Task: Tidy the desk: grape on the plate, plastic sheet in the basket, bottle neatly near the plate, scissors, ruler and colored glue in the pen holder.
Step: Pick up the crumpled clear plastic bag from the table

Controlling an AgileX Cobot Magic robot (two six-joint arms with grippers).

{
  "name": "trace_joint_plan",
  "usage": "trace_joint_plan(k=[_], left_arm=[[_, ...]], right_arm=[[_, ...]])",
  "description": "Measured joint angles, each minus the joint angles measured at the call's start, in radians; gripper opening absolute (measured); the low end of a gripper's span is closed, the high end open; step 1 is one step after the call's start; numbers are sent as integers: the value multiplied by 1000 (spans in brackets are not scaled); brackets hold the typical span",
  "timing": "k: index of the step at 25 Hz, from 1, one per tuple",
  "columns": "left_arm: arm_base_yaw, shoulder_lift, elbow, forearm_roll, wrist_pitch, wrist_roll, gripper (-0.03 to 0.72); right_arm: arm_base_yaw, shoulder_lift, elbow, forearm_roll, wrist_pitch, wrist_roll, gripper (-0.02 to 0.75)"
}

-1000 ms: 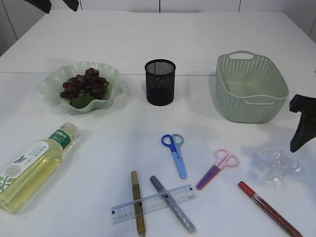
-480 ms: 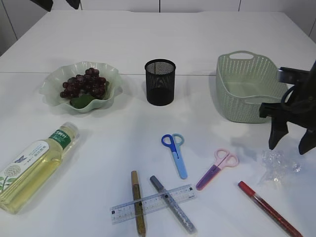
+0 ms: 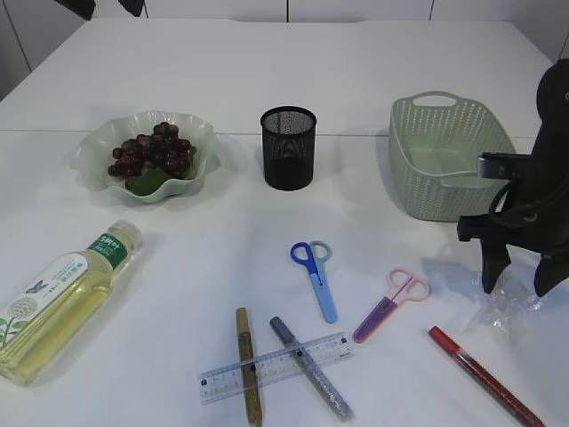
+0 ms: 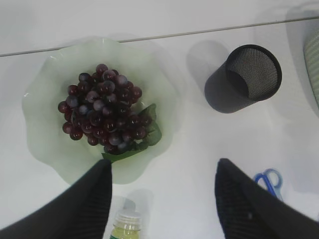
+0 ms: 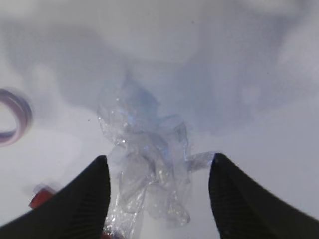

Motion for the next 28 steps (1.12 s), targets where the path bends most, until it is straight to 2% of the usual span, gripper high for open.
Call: trace_joint_plan(k=[20,22,28], left_arm=[[0,0,0,2,1,4,469],[0,0,0,2,1,4,469],[0,0,0,11,1,4,468]], right_arm=[[8,56,-21,0,-21,-2,481],[8,56,-21,0,-21,-2,438],[8,59,-23,-12,-21,-6,244]])
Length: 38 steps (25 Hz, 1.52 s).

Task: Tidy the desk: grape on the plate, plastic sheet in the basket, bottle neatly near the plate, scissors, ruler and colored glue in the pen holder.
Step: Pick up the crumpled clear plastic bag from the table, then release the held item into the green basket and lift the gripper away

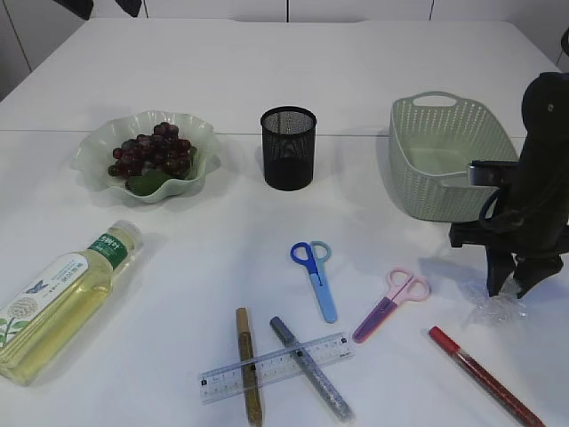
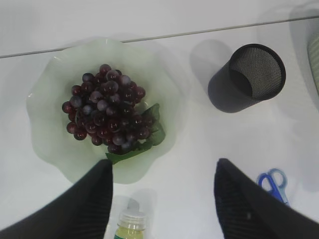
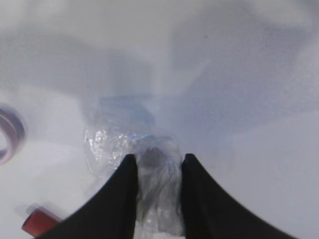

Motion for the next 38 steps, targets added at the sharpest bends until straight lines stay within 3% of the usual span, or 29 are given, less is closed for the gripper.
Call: trace_joint_plan(k=[4,6,16,27,34,38], left_arm=[[0,0,0,2,0,0,468],[0,0,0,4,2,0,468],[0,0,0,6,2,-2,468],[0,0,0,6,4,-5,468],[0,0,0,0,4,-5,468],[0,0,0,-11,4,-5,468]], right_arm=[[0,5,-7,0,4,-14,90],[0,6,-25,-2,15,-25,64],[18,1,-144,0,210,-36,50],[68,-185,-174,-25,239,-36,48],[66,-192,-364,-151,238,-36,48],[33,-144,-520,-167,236,-36,48]])
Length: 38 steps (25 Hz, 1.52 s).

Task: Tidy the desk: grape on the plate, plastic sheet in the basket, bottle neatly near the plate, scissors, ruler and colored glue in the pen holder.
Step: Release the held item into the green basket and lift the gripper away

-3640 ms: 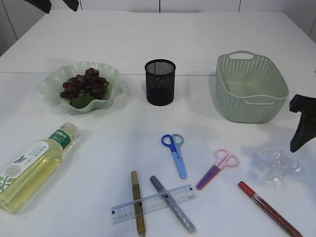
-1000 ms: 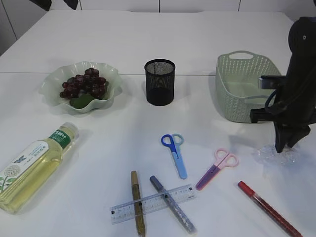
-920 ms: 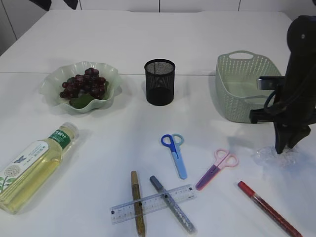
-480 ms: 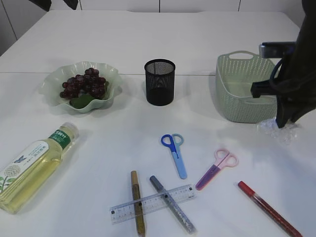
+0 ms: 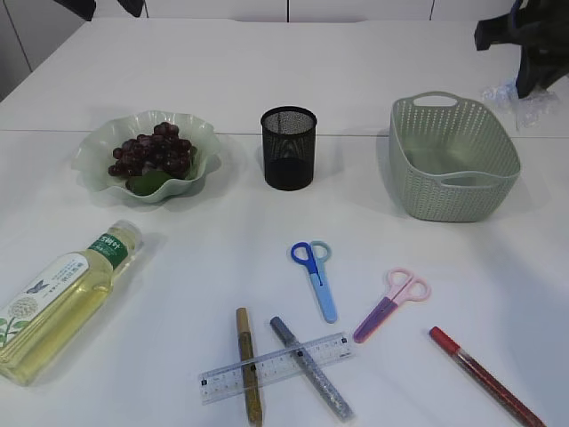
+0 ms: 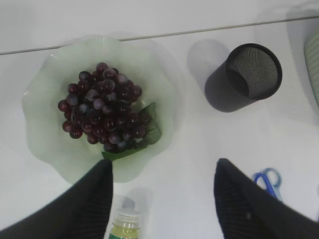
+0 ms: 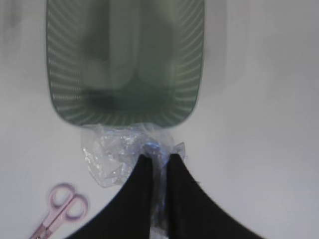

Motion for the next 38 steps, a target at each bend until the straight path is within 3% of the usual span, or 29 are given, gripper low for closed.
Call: trace_joint_plan(k=[13,24,27,30,33,38], left_arm=[[-2,0,0,-42,0,-2,459],[-2,0,0,-46,0,-2,451],[-2,0,0,-50,0,-2,451],[-2,0,0,-53,0,-2,451],[-2,0,0,-54,0,-2,451],[-2,0,0,-57,0,-2,451]], right_arm=[[-32,363,-444,84,7,-2,48],[-78,448,-483,132,1,-2,55],[-101,450,-484,168,-8,-2,153],[-109,450,-485,180,-16,-6,378],[-109,459,-485,197,-22,-19,541],[-109,473,-486,278,8,-72,571]])
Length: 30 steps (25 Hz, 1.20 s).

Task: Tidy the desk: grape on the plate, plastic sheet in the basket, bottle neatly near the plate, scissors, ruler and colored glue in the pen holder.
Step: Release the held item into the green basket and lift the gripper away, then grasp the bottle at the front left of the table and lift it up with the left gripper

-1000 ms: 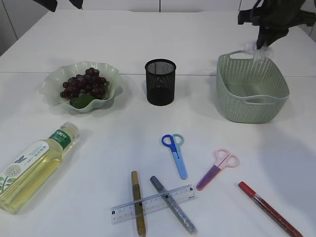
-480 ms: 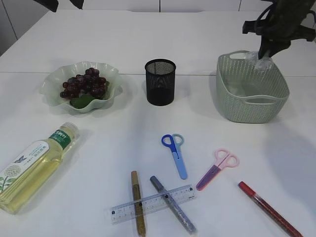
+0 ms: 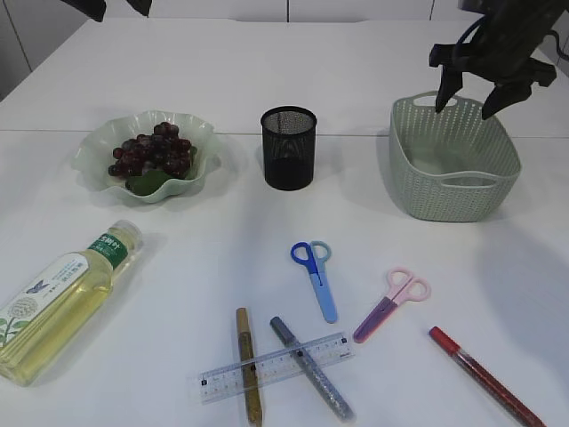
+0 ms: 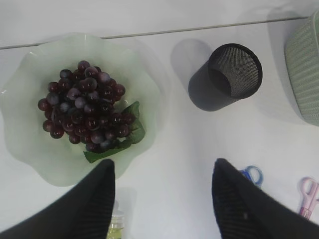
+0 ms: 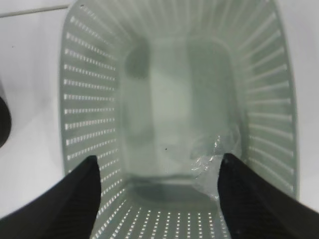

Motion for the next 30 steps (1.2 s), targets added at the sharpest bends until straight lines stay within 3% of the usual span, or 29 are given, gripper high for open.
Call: trace_joint_plan(k=[7,12,22,30], left_arm=[[0,-48,30,0,2,0,458],[0,-160,243,44,-2,0,475],[0,-326,646,120,-8,0,557],[0,-255,740,179,-18,33,565]], right_arm=[[0,-63,20,16,20,-32,565],[0,-215,91,16,22,-40,565],[0,-597,507,87,24,-63,564],[0,-850,766,95,26,-76,585]])
